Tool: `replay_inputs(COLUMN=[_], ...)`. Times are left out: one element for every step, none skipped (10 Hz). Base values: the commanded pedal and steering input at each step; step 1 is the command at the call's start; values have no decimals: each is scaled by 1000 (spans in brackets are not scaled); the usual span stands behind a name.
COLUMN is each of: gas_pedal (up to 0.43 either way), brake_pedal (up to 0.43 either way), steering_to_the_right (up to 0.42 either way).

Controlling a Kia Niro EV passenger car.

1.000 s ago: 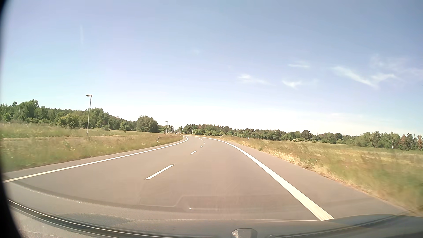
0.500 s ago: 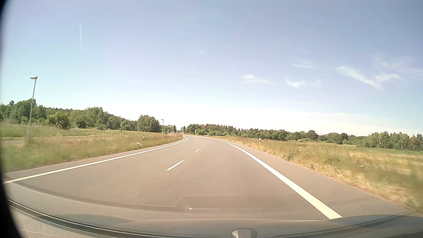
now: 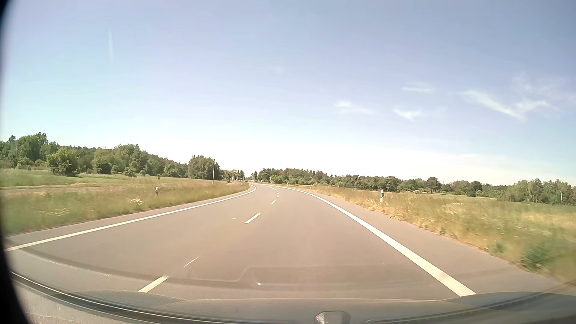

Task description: Follow the waypoints while adhering to traffic rules and regulations

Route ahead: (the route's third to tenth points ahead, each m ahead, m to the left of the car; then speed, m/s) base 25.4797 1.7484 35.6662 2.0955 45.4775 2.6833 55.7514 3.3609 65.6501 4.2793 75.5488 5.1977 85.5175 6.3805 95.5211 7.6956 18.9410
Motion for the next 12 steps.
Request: replay_inputs(gas_pedal=[87, 87, 87, 87, 87, 87, 87, 87, 87, 87, 87, 87], brake_pedal=[24, 24, 24, 24, 24, 24, 24, 24, 24, 24, 24, 24], steering_to_the_right=[-6, -6, -6, -6, -5, -6, -6, -6, -6, -6, -6, -6])
